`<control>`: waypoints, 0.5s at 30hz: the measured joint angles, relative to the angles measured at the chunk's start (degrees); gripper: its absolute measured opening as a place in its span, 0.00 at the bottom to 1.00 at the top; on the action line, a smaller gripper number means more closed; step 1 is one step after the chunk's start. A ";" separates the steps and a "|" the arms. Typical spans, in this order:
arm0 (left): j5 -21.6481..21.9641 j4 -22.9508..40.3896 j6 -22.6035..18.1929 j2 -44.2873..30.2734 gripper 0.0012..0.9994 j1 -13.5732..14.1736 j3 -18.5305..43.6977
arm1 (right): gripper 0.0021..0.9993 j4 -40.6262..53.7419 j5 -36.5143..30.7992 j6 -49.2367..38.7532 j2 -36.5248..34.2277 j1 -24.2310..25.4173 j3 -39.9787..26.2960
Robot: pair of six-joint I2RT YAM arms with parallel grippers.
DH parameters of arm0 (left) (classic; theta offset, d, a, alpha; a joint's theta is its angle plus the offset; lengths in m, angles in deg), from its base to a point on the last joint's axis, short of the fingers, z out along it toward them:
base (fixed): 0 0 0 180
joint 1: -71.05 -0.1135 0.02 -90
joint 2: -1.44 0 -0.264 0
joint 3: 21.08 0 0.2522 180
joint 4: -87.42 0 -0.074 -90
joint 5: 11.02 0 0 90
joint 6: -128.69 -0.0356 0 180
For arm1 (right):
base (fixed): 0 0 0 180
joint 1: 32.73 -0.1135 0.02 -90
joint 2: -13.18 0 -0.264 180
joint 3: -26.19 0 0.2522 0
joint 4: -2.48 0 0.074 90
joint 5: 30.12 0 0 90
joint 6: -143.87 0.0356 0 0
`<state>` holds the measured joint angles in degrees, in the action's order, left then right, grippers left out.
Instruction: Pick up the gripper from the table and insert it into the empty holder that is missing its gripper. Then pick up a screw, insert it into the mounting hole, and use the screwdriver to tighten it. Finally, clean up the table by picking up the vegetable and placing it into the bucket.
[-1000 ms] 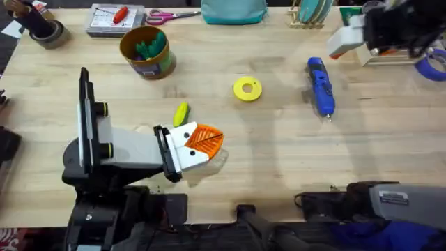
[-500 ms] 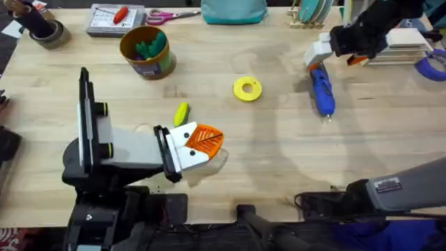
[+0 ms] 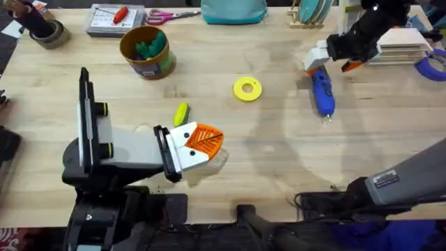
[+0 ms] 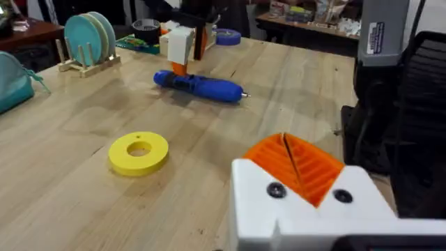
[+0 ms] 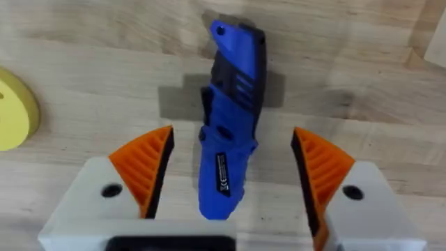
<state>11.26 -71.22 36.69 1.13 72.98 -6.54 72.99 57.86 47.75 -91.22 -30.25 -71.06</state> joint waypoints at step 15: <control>0.00 0.00 0.00 0.00 0.01 0.00 0.00 | 1.00 -3.27 0.38 -0.33 -7.79 0.01 0.05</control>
<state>11.26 -71.22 36.69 1.12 72.98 -6.54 69.73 58.24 47.42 -99.01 -30.24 -71.00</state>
